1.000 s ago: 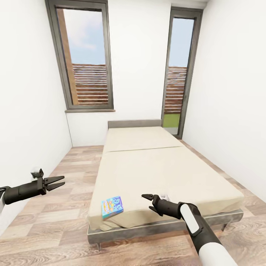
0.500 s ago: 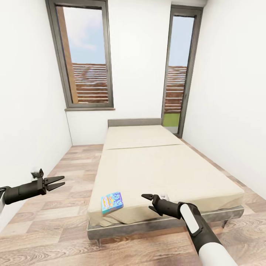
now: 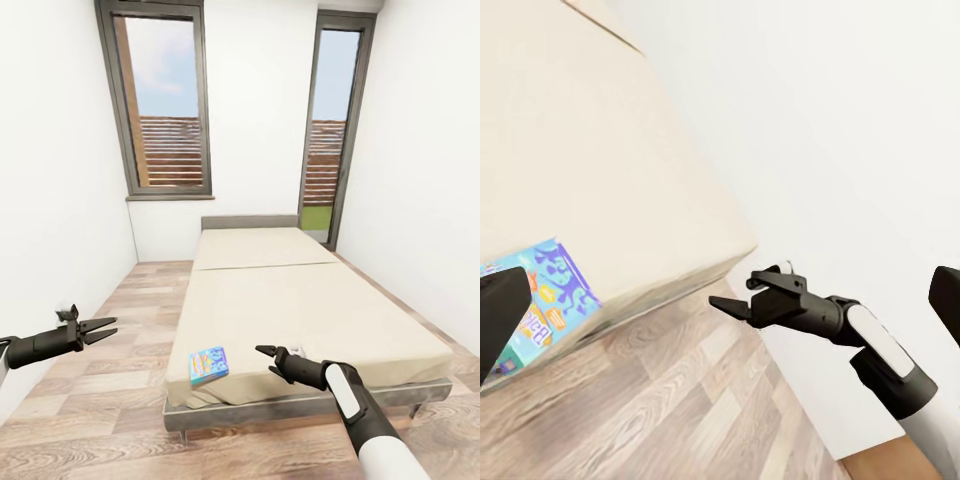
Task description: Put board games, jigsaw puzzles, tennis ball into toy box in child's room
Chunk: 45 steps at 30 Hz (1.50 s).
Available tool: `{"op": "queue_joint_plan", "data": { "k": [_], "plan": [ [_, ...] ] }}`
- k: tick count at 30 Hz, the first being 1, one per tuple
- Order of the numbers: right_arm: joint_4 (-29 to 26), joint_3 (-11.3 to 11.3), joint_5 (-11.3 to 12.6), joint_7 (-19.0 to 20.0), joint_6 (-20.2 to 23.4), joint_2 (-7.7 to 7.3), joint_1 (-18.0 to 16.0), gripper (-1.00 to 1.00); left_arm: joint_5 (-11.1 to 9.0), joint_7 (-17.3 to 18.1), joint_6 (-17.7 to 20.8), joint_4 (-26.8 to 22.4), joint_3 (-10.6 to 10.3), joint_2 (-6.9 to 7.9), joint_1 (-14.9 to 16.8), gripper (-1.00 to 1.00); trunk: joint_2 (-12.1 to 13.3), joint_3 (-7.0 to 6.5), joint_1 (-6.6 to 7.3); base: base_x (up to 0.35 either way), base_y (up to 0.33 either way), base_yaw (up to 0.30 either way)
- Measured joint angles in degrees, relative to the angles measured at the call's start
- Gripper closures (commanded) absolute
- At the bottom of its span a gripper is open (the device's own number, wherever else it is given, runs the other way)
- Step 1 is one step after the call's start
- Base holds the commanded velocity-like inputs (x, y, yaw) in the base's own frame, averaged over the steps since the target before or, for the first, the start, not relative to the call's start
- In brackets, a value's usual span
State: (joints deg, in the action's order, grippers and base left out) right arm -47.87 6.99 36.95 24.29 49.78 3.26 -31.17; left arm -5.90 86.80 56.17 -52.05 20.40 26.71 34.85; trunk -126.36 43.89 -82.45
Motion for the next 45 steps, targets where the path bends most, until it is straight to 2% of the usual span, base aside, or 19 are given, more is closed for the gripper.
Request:
{"op": "queue_joint_plan", "data": {
  "k": [12, 16, 31, 45],
  "plan": [
    [-0.3, -2.5, 0.0, 0.0, -0.1, -0.07, 0.0, -1.0, 0.0, 0.0, 0.0, 0.0, 0.0, -0.01, 0.0, -1.0, 0.0, -0.5, 0.0, 0.0, 0.0, 0.174],
    [-0.3, -2.6, 0.0, 0.0, -0.1, -0.08, 0.0, -1.0, 0.1, 0.0, 0.0, 0.0, 0.0, -0.01, 0.0, -1.0, -0.8, -0.18, -0.43, 0.0, 0.0, 0.027],
    [-0.3, -2.7, 0.0, 0.1, -0.1, -0.14, 0.0, -1.0, -0.3, 0.0, 0.0, 0.0, 0.0, -0.01, 0.0, -1.0, -0.8, -0.18, -0.44, 0.0, 0.0, 0.003],
    [-0.3, -2.7, 0.0, 0.1, -0.2, -0.09, 0.0, -1.0, -0.3, 0.0, 0.0, 0.0, 0.2, 0.01, 0.0, -1.0, -6.4, 2.33, -3.51, 0.0, 0.0, 0.0]
  ]
}}
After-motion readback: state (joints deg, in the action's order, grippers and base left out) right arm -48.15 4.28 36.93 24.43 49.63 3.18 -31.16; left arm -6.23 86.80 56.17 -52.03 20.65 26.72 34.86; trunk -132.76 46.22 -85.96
